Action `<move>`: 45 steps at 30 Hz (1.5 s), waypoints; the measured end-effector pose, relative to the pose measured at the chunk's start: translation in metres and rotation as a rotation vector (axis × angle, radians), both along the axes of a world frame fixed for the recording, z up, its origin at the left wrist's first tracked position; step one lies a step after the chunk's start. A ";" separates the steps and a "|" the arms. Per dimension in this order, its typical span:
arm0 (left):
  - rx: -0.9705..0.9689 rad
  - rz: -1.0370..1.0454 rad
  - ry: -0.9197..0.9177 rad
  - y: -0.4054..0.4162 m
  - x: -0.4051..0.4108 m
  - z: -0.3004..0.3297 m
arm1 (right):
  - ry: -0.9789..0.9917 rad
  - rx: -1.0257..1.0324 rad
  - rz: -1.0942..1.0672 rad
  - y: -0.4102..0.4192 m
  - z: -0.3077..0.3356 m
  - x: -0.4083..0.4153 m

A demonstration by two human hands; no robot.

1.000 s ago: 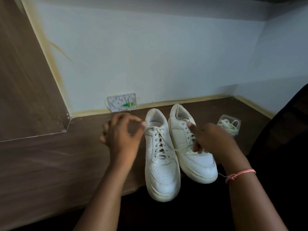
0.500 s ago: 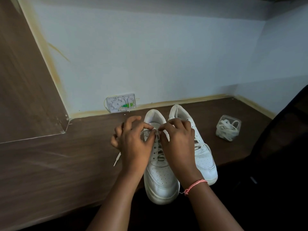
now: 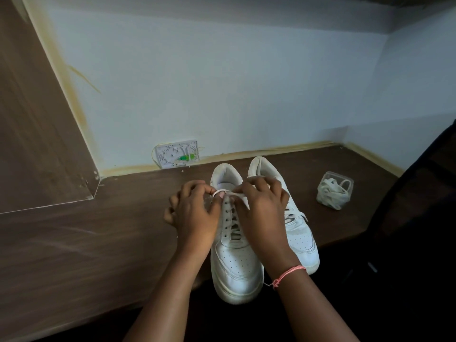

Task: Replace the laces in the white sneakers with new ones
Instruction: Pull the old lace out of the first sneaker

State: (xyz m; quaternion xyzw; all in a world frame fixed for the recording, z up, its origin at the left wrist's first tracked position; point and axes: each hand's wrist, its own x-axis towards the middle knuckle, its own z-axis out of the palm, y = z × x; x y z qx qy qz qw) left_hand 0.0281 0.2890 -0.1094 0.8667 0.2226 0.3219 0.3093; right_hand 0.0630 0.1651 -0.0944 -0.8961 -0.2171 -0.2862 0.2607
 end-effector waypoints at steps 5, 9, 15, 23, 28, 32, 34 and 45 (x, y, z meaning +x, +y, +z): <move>-0.233 -0.019 -0.040 0.003 0.001 0.002 | 0.077 0.218 -0.071 -0.010 0.010 0.006; -0.755 0.078 -0.201 0.016 0.004 0.000 | 0.391 0.527 -0.236 -0.023 0.018 0.012; -0.898 0.382 -0.381 0.051 -0.001 0.013 | 0.261 0.897 -0.410 -0.023 0.026 0.011; -0.311 0.362 -0.225 0.046 -0.019 0.025 | 0.065 0.192 -0.029 -0.014 0.014 0.003; 0.129 -0.099 -0.017 0.014 -0.016 0.021 | 0.036 0.002 -0.034 -0.007 0.005 0.000; 0.225 -0.235 0.178 -0.001 -0.010 0.009 | 0.136 -0.075 -0.092 -0.015 0.003 0.006; 0.232 -0.209 0.159 -0.001 -0.009 0.009 | 0.182 -0.119 -0.126 -0.022 0.003 0.009; 0.176 -0.177 0.094 -0.004 -0.011 0.009 | 0.352 0.031 -0.203 -0.035 0.031 0.012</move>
